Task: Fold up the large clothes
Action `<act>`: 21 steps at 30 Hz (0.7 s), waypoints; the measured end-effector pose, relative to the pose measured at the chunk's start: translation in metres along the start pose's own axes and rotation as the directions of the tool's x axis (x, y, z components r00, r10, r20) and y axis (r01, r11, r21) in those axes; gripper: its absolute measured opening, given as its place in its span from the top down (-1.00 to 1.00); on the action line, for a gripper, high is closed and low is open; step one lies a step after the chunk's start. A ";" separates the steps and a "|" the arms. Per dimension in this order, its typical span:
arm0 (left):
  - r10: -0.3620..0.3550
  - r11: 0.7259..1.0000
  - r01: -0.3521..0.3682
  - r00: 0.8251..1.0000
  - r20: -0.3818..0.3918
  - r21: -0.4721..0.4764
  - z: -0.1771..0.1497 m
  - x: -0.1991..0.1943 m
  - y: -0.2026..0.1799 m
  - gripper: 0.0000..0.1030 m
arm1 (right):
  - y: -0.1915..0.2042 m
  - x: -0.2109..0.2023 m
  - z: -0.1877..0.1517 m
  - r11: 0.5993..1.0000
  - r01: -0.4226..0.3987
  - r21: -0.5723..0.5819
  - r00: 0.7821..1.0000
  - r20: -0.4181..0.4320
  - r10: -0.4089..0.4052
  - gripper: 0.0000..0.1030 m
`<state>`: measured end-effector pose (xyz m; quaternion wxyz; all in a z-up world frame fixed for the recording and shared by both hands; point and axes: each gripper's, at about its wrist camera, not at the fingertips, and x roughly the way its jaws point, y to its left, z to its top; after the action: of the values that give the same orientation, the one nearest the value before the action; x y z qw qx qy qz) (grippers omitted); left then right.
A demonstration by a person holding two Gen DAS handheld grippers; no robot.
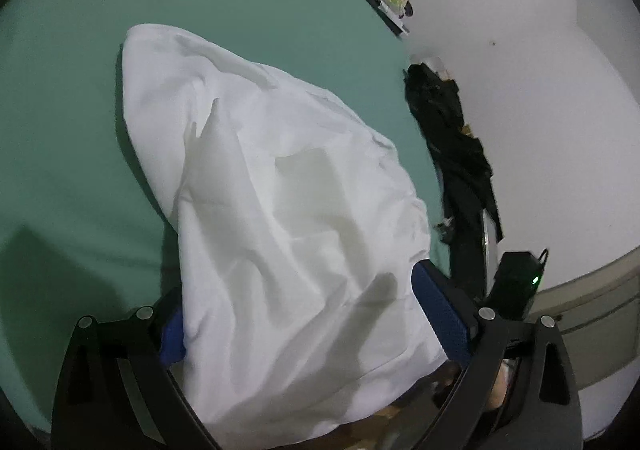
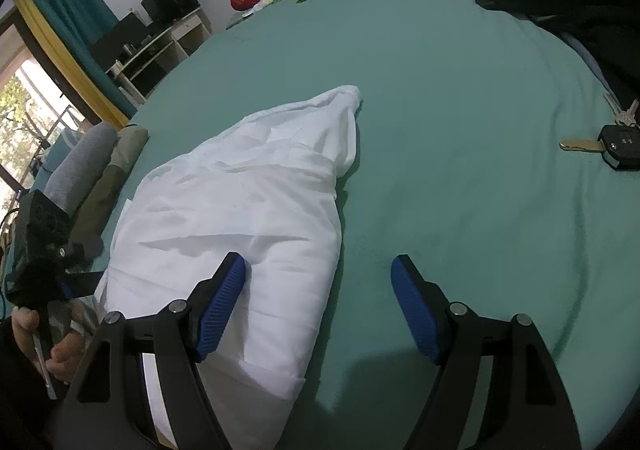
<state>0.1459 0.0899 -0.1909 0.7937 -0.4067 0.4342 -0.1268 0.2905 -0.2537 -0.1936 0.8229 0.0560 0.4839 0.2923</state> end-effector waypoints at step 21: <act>0.312 0.866 -0.286 0.950 0.004 0.411 -0.014 0.064 -0.080 0.40 | 0.025 0.038 -0.006 0.952 -0.296 0.075 0.955 0.025 0.295 0.48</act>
<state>0.1848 -0.0038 -0.1725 0.8569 -0.1563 0.4804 -0.1023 0.2886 -0.2142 -0.2162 0.7705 0.1616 0.4756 0.3925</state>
